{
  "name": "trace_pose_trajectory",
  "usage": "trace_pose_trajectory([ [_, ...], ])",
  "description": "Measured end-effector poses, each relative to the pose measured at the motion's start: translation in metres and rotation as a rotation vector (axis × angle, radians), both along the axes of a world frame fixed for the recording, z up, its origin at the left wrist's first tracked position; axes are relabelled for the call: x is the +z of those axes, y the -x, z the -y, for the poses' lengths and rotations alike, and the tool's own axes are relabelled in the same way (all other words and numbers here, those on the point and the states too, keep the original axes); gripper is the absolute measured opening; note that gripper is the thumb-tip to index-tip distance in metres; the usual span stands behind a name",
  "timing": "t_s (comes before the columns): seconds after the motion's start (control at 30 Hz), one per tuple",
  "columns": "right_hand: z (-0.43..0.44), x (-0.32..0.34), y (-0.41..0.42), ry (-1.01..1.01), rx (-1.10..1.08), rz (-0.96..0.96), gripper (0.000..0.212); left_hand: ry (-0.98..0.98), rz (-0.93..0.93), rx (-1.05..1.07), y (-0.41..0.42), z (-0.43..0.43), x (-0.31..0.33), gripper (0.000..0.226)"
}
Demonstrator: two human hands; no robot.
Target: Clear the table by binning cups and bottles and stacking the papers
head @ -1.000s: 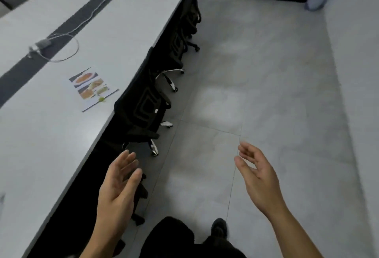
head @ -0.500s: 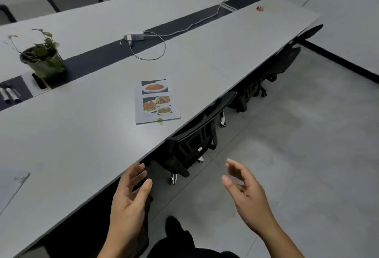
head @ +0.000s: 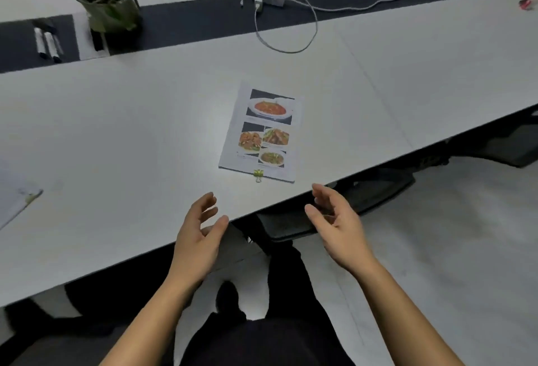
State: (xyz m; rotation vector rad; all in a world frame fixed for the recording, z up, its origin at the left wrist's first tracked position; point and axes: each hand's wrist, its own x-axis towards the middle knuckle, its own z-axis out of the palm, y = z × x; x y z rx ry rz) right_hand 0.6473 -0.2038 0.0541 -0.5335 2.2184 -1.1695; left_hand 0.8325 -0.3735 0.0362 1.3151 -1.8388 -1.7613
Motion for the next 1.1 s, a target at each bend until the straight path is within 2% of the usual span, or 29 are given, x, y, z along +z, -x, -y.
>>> trace_pose_trajectory([
  [0.2,0.074,-0.053,0.090,-0.195,0.376,-0.089,0.049,-0.150,0.205,0.187,0.038,-0.005,-0.035,0.049],
  [0.33,0.118,-0.106,0.107,-0.258,0.646,-0.196,0.052,-0.201,0.310,0.317,0.054,-0.016,-0.040,0.048],
  [0.43,0.142,-0.145,0.098,-0.327,0.897,-0.509,0.049,-0.213,0.354,0.408,0.057,-0.025,-0.038,0.050],
  [0.57,0.170,-0.167,0.088,-0.177,0.959,-0.719,0.019,-0.225,0.370,0.524,0.056,-0.035,-0.034,0.048],
  [0.67,0.182,-0.162,0.084,-0.246,1.071,-0.788,0.013,-0.218,0.379,0.552,0.053,-0.039,-0.033,0.047],
  [0.77,0.185,-0.156,0.079,-0.397,1.155,-0.857,0.021,-0.210,0.353,0.551,0.055,-0.035,-0.028,0.049],
  [0.83,0.188,-0.146,0.071,-0.480,1.225,-0.863,0.023,-0.198,0.334,0.555,0.056,-0.030,-0.024,0.051],
  [0.9,0.186,-0.129,0.061,-0.534,1.324,-0.731,0.013,-0.186,0.316,0.563,0.052,-0.027,-0.017,0.052],
  [1.0,0.179,-0.131,0.044,-0.519,1.191,-0.567,0.016,-0.140,0.312,0.571,0.040,-0.023,-0.007,0.053],
  [1.1,0.172,-0.140,0.034,-0.412,1.162,-0.500,0.025,-0.104,0.314,0.603,0.025,-0.025,0.001,0.054],
])
